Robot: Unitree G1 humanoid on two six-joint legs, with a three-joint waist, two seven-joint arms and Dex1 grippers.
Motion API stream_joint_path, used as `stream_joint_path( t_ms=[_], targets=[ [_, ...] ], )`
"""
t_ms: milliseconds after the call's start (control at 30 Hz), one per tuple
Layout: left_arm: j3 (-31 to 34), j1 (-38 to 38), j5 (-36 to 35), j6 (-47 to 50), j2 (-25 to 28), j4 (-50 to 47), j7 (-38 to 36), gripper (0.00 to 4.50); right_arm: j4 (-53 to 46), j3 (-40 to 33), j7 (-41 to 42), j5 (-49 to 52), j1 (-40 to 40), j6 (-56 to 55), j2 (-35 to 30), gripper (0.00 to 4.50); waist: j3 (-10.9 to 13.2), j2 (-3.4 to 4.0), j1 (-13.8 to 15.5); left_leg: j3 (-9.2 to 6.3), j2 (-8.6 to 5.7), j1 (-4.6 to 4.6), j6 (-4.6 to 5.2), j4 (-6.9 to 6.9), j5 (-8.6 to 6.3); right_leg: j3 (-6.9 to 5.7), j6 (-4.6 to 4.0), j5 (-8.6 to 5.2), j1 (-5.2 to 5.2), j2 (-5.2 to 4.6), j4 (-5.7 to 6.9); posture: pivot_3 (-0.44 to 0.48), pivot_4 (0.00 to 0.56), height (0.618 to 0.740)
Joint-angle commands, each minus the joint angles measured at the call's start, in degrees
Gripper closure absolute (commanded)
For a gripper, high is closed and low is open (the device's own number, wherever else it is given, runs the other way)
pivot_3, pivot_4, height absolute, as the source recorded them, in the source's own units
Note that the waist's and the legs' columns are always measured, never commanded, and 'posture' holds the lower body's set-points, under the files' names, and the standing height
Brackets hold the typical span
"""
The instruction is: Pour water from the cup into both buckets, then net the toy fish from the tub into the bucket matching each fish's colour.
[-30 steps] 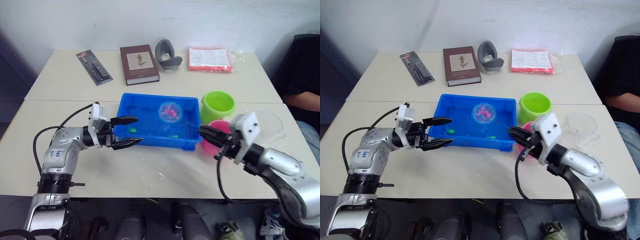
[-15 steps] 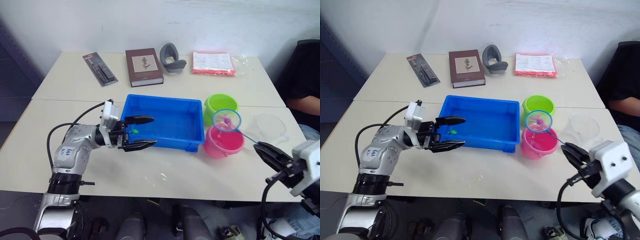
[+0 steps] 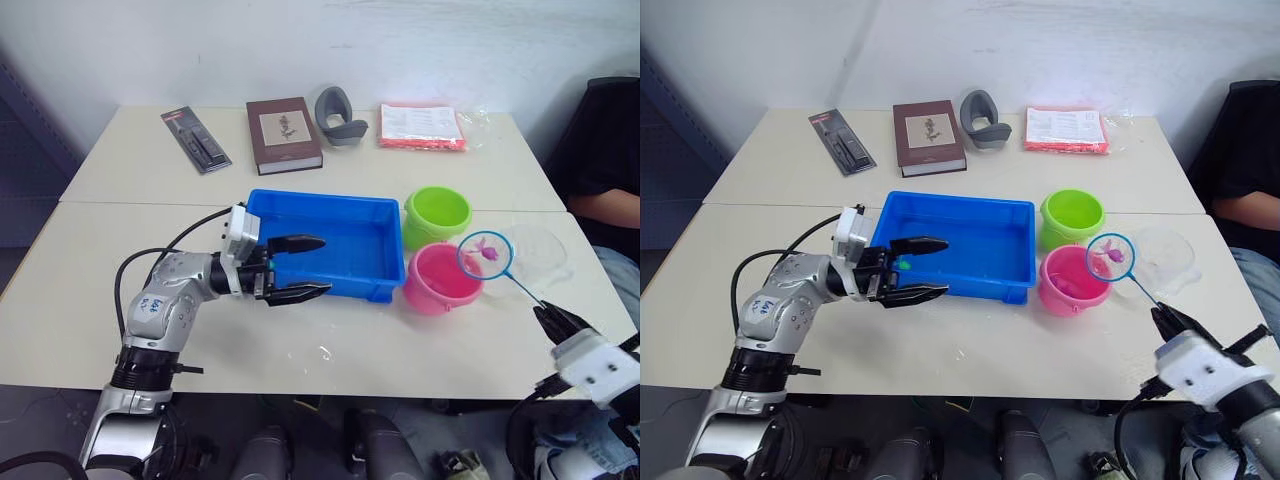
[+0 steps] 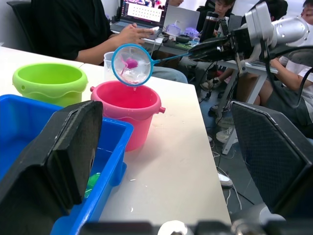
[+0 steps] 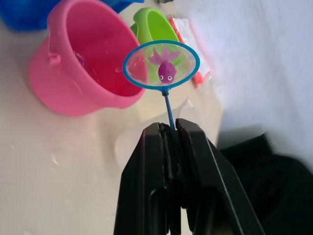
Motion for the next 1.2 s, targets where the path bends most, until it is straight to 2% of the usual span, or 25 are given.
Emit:
stream_joint_path(
  t_ms=[33, 100, 400, 533, 633, 733, 867, 967, 1067, 1100, 1200],
  targets=[
    [-0.03, -1.53, -0.73, -0.29, -0.74, -2.23, 0.60, 0.03, 3.46, 0.05, -6.93, -11.25, -0.07, -9.29, -1.77, 4.50, 0.00, 0.00, 0.02, -0.01, 0.00, 0.00, -0.04, 0.00, 0.02, 0.00, 0.00, 0.00, 0.00, 0.01, 0.00, 0.000, 0.150, 0.740],
    [-0.02, -1.69, -0.69, -0.47, -1.19, -2.11, 0.95, 0.03, 4.82, 0.18, -10.73, -17.96, -0.02, -12.30, -2.42, 4.50, 0.00, 0.00, 0.02, -0.01, 0.00, 0.00, -0.28, 0.00, 0.16, 0.01, 0.00, 0.00, 0.00, 0.01, -0.01, 0.000, 0.150, 0.740],
    [-0.05, -1.96, -0.22, -1.66, -2.43, -1.93, 1.86, 0.03, 8.86, 2.17, -21.18, -26.97, -0.33, -18.71, -2.65, 4.50, 0.00, 0.00, -0.03, 0.00, -0.01, -0.01, -0.29, 0.00, 0.16, 0.06, -0.01, -0.01, 0.00, 0.01, -0.01, 0.000, 0.150, 0.740],
    [0.14, -1.63, -0.10, -2.30, -2.24, -1.73, 1.75, 0.03, 9.29, 0.74, -23.11, -23.51, -0.45, -19.50, -2.03, 4.50, 0.00, 0.00, -0.02, -0.01, 0.00, -0.01, -0.29, 0.00, 0.16, 0.07, -0.02, -0.01, 0.00, 0.02, 0.00, 0.000, 0.150, 0.740],
    [1.06, -1.40, 0.09, -3.03, -1.15, -0.63, 1.38, 0.03, 7.90, -0.97, -20.85, -15.48, -1.59, -17.35, -2.62, 4.50, 0.00, 0.00, -0.07, 0.00, 0.00, 0.00, -0.28, 0.00, 0.16, 0.09, -0.02, -0.01, 0.00, 0.02, 0.00, 0.000, 0.150, 0.740],
    [2.78, -1.33, 0.18, -4.02, 1.03, 1.54, 0.63, 0.03, 4.89, -0.12, -14.59, -3.20, -2.80, -12.21, -3.97, 4.50, 0.00, 0.00, -0.18, 0.00, 0.02, 0.02, -0.24, 0.00, 0.14, 0.10, -0.02, -0.01, 0.00, 0.04, 0.01, 0.000, 0.150, 0.740],
    [6.33, -1.79, 0.72, -5.36, 5.90, 6.64, -0.74, 0.03, -3.80, 4.86, -3.12, 19.01, -7.49, 4.95, -9.13, 4.50, 0.00, 0.00, -0.44, -0.01, 0.06, 0.06, -0.13, 0.00, 0.08, 0.08, -0.04, -0.02, 0.01, 0.05, 0.09, 0.000, 0.150, 0.740],
    [7.64, -1.63, 1.26, -6.08, 9.72, 9.88, -2.79, 0.03, -6.71, 7.78, 0.02, 26.65, -14.86, 18.13, -12.50, 4.50, 0.01, -0.01, -0.54, -0.05, 0.10, 0.10, -0.10, 0.00, 0.09, 0.00, -0.07, -0.02, 0.02, 0.03, 0.17, 0.000, 0.150, 0.740],
    [8.85, -1.30, 2.50, -8.29, 12.77, 13.47, -4.50, 0.03, -9.42, 12.85, 4.95, 39.22, -21.13, 38.23, -18.87, 4.50, 0.01, -0.01, -0.10, -0.10, 0.10, 0.09, -0.10, 0.00, 0.09, -0.09, -0.13, -0.06, 0.00, -0.03, 0.20, 0.000, 0.150, 0.740],
    [9.18, -1.22, 2.62, -8.72, 13.16, 14.04, -4.50, 0.03, -10.04, 14.15, 5.52, 39.83, -22.66, 42.49, -20.90, 4.50, 0.01, -0.01, 0.07, -0.12, 0.10, 0.06, -0.10, 0.00, 0.09, -0.12, -0.14, -0.07, -0.02, -0.07, 0.17, 0.000, 0.150, 0.740],
    [10.63, -2.07, 3.68, -11.22, 14.62, 17.74, -4.97, 0.03, -8.92, 24.05, 3.86, 37.33, -35.40, 52.56, -24.35, 4.50, 0.02, -0.02, 0.43, -0.25, 0.10, -0.09, -0.10, 0.03, 0.08, -0.32, -0.18, -0.09, -0.05, -0.17, 0.06, 0.000, 0.150, 0.740]
  ],
)
